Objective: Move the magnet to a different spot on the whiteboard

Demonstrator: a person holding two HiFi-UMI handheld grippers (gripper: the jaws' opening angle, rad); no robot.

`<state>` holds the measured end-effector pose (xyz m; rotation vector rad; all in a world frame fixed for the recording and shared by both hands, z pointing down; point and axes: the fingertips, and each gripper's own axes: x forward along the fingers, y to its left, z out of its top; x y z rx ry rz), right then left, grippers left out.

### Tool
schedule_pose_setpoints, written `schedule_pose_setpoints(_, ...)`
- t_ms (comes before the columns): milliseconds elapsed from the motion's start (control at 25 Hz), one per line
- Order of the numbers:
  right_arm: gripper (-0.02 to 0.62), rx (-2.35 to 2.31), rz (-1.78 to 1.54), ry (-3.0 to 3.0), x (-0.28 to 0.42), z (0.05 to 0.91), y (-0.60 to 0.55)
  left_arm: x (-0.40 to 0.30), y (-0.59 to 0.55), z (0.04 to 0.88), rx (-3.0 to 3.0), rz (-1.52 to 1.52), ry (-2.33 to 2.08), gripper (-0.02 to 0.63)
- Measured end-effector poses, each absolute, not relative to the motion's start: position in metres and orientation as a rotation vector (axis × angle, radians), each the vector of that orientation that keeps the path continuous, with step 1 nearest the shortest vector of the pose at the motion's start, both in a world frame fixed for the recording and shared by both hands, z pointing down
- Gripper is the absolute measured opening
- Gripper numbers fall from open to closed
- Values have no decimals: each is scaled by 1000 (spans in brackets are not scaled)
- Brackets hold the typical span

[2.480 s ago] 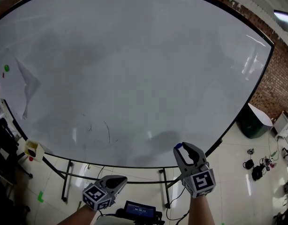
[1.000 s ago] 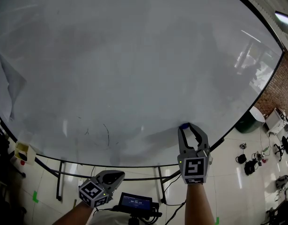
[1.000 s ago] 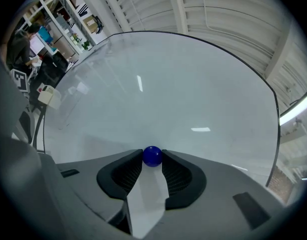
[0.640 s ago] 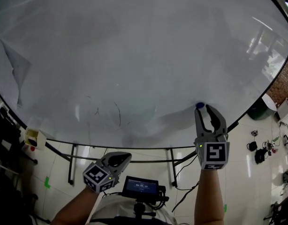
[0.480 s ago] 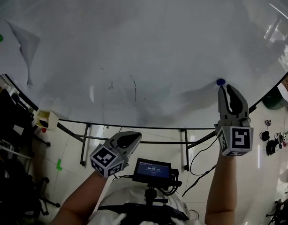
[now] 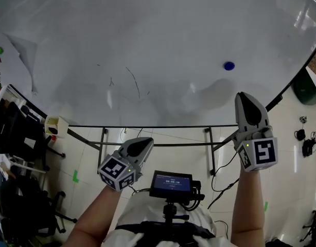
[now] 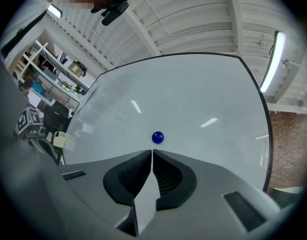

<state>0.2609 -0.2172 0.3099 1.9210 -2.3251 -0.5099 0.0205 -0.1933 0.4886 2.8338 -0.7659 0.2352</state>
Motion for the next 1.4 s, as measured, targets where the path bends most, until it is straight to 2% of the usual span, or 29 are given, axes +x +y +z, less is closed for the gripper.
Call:
schedule_pose_setpoints(840,34,1728,-177,-2644,310,375,-111,94,-104,473,2778,248,-915,21)
schedule_pose_setpoints(1400,32,1612,108,-2798,304,431,-56,110,-63,479,2753,250,-943,21)
